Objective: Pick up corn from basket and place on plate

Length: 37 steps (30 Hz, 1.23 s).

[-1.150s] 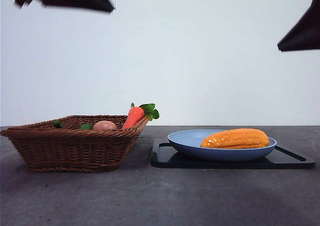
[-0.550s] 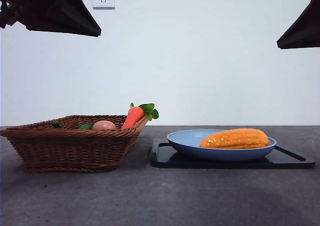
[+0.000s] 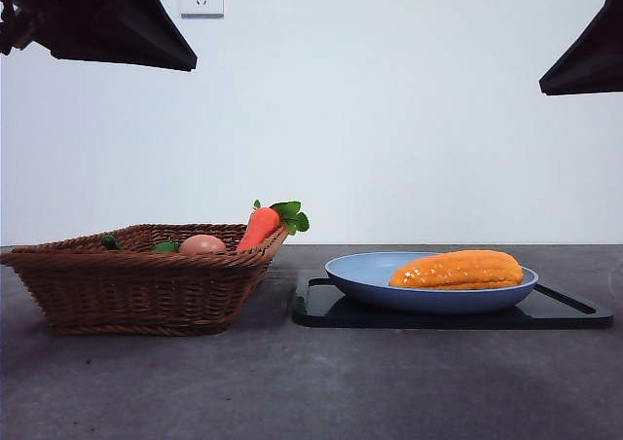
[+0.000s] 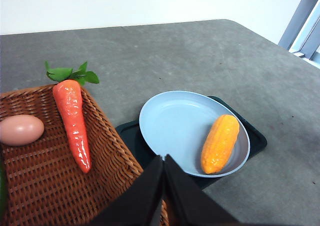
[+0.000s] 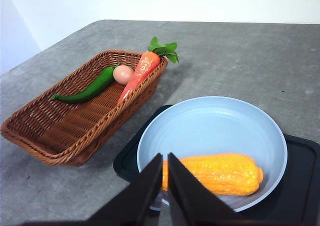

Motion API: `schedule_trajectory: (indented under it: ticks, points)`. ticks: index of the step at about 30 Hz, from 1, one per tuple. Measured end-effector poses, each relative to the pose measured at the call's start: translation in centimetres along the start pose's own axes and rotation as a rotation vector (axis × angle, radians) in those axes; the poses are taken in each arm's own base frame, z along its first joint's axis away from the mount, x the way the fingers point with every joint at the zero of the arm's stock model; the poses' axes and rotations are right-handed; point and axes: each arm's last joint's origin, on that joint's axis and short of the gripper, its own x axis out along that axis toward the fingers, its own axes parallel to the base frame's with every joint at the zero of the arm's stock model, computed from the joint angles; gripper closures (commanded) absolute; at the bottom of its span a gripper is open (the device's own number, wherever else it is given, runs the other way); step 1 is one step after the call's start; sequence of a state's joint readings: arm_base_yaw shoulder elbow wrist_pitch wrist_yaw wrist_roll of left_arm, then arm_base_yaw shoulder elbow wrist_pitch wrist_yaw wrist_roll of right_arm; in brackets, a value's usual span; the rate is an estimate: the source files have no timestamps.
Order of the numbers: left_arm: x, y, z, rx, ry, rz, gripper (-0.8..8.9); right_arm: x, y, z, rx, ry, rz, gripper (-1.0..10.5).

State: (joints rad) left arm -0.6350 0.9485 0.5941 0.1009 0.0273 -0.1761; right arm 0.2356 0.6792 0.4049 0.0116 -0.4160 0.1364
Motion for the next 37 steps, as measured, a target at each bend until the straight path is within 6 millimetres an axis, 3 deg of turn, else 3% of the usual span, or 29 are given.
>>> schedule_trajectory:
  ticks: [6,13,17,23,32,37]
  points:
    - [-0.3,0.5,0.1,0.066,-0.004,0.052,8.06,0.0,0.0,0.0,0.0,0.0,0.0,9.4]
    - [-3.9,4.5,0.4,0.089,-0.074,0.302,8.06,0.0,0.0,0.0,0.0,0.0,0.0,9.4]
    - [-6.6,6.6,-1.8,0.069,-0.118,0.456,8.06,0.0,0.0,0.0,0.0,0.0,0.0,9.4]
    - [-9.1,7.7,-5.7,0.076,-0.167,0.6,8.06,0.0,0.0,0.0,0.0,0.0,0.0,9.4]
    - [-9.6,8.3,-11.7,0.07,-0.172,0.665,8.06,0.0,0.0,0.0,0.0,0.0,0.0,9.4]
    - [-10.0,8.1,-11.7,0.088,-0.209,0.667,8.06,0.0,0.0,0.0,0.0,0.0,0.0,9.4]
